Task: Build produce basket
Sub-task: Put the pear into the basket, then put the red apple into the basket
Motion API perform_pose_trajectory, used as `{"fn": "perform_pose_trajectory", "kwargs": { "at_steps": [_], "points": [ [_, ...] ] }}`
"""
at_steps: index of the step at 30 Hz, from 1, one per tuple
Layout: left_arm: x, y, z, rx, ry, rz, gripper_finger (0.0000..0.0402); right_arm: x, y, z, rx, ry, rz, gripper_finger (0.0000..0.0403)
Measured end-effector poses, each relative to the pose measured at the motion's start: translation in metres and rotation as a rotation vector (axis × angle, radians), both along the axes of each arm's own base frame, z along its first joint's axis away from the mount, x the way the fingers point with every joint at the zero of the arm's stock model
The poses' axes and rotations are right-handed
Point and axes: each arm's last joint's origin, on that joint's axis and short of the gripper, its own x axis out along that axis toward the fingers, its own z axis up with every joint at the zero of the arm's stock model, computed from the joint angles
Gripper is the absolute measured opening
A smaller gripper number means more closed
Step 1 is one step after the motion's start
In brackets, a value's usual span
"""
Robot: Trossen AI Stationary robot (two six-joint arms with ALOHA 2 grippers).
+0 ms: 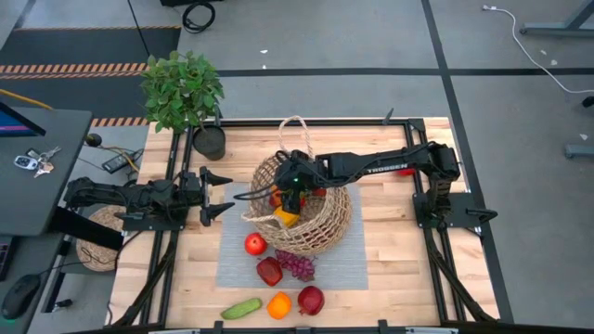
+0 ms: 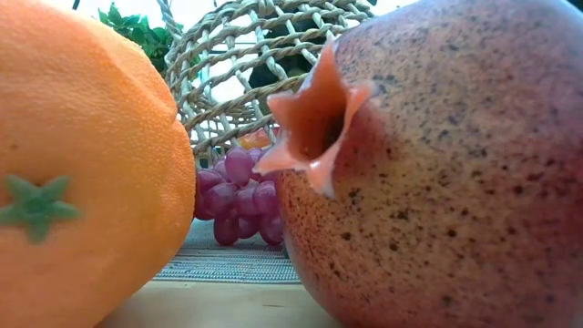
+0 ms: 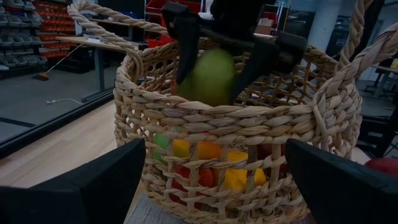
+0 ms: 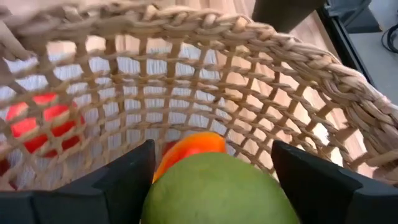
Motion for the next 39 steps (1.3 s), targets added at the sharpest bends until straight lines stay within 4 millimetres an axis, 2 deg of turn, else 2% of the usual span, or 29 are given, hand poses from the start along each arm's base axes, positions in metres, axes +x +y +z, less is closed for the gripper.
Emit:
{"fn": "perform_pose_trajectory", "kwargs": {
  "at_steps": [8, 14, 17, 22, 30, 36, 39],
  "points": [
    [0.000, 0.000, 0.000, 0.000, 0.000, 0.000, 0.0392, -0.001, -0.002, 0.004, -0.007, 0.013, 0.000, 0.0391],
    [0.000, 0.000, 0.000, 0.000, 0.000, 0.000, 0.0392, -0.017, -0.002, 0.066, 0.013, -0.058, -0.022, 0.0392],
    [0.000, 0.000, 0.000, 0.000, 0.000, 0.000, 0.0392, -0.028, 0.000, 0.081, 0.025, -0.054, -0.040, 0.0387],
    [0.000, 0.000, 0.000, 0.000, 0.000, 0.000, 0.0392, -0.061, -0.002, 0.105, -0.019, -0.055, -0.131, 0.0381],
    [0.000, 0.000, 0.000, 0.000, 0.000, 0.000, 0.0392, -0.111, -0.006, 0.110, -0.080, -0.066, -0.272, 0.0374],
    [0.000, 0.000, 0.000, 0.000, 0.000, 0.000, 0.0392, -0.150, -0.018, 0.090, -0.100, -0.054, -0.428, 0.0372],
    [0.000, 0.000, 0.000, 0.000, 0.000, 0.000, 0.0392, -0.168, -0.029, 0.071, -0.080, -0.033, -0.532, 0.0372]
  ]
}}
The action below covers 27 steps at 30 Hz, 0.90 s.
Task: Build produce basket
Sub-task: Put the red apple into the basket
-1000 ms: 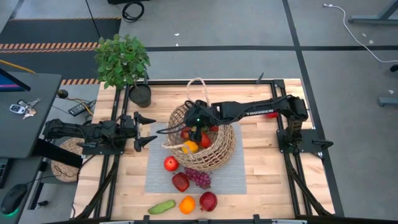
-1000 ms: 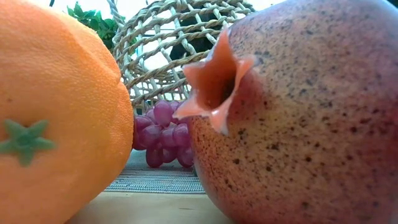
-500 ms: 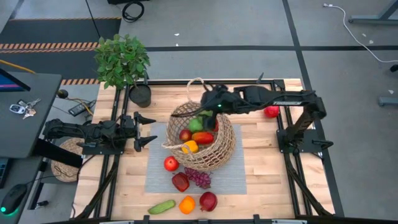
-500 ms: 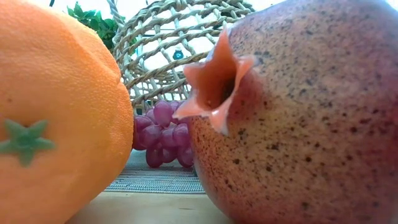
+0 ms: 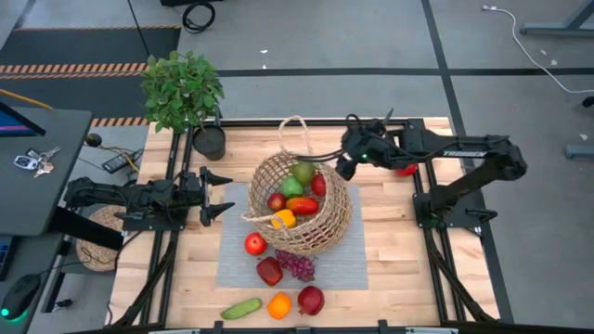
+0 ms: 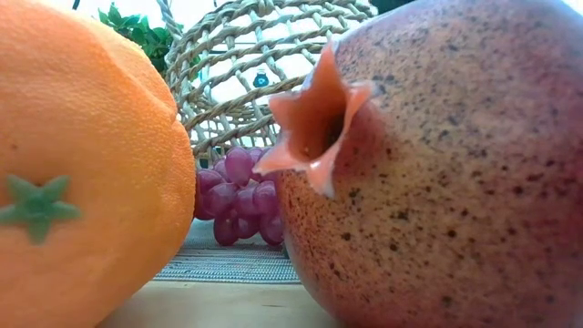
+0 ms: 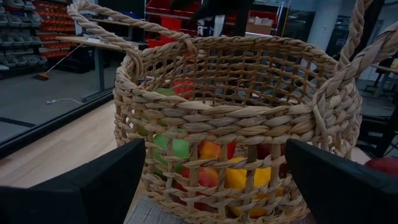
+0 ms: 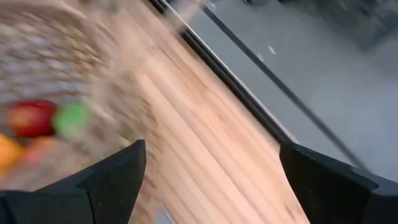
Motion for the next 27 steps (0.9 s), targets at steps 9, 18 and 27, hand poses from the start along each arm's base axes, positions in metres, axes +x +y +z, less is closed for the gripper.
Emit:
{"fn": "perform_pose_trajectory", "kwargs": {
  "at_steps": [9, 18, 27],
  "points": [
    [0.000, 0.000, 0.000, 0.000, 0.000, 0.000, 0.0392, -0.046, -0.046, -0.060, 0.225, 0.082, -0.364, 0.0372],
    [0.000, 0.000, 0.000, 0.000, 0.000, 0.000, 0.0392, -0.057, -0.083, -0.095, 0.335, 0.262, -0.507, 0.0372],
    [0.000, 0.000, 0.000, 0.000, 0.000, 0.000, 0.0392, -0.061, -0.104, -0.109, 0.357, 0.393, -0.502, 0.0380]
  ]
}}
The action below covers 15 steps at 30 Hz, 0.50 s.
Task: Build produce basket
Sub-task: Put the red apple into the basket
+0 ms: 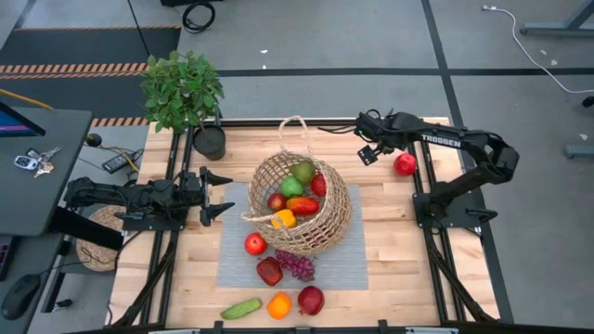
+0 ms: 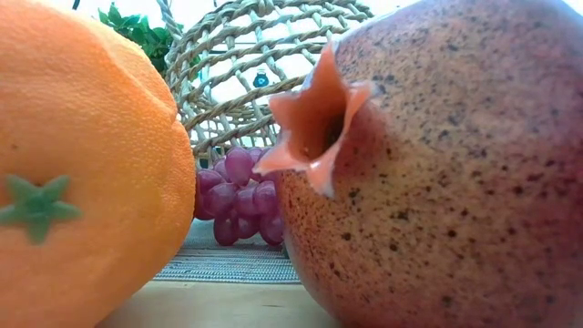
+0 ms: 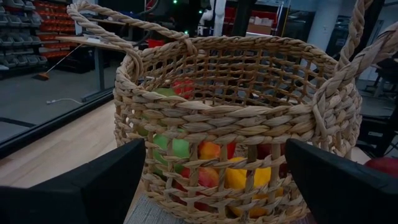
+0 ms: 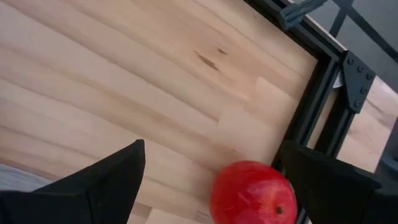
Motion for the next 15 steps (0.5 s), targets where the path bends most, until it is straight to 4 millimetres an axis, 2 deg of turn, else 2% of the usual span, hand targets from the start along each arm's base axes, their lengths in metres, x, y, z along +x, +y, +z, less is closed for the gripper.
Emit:
{"fn": "perform_pose_trajectory", "kwargs": {
  "at_steps": [7, 15],
  "points": [
    [0.000, 0.000, 0.000, 0.000, 0.000, 0.000, 0.0392, -0.004, -0.003, -0.008, 0.042, 0.063, -0.051, 0.0398],
    [0.000, 0.000, 0.000, 0.000, 0.000, 0.000, 0.0392, -0.017, -0.002, -0.041, 0.099, 0.187, -0.106, 0.0399]
  ]
}}
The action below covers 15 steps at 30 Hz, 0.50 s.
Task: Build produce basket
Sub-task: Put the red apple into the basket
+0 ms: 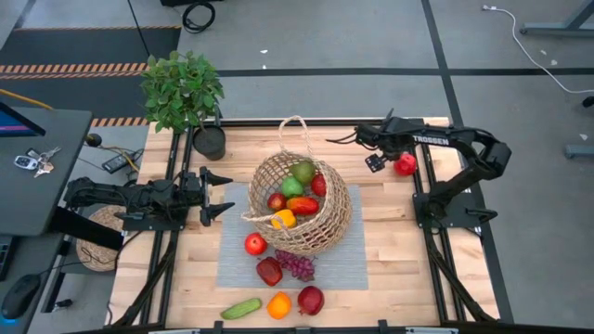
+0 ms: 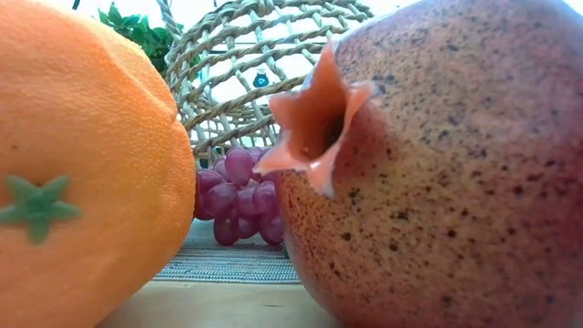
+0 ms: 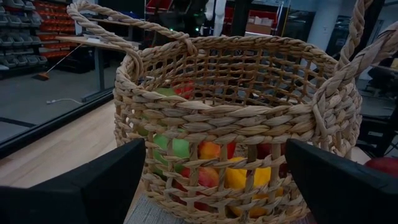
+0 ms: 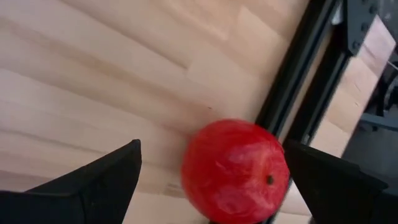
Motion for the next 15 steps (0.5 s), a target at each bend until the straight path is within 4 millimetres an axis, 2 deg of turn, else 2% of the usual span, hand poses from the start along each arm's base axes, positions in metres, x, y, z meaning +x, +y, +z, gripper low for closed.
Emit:
{"fn": "perform_pose_trajectory", "kwargs": {
  "at_steps": [15],
  "points": [
    [0.000, 0.000, 0.000, 0.000, 0.000, 0.000, 0.0392, -0.027, 0.001, -0.020, -0.061, -0.036, -0.138, 0.0400]
  ]
}}
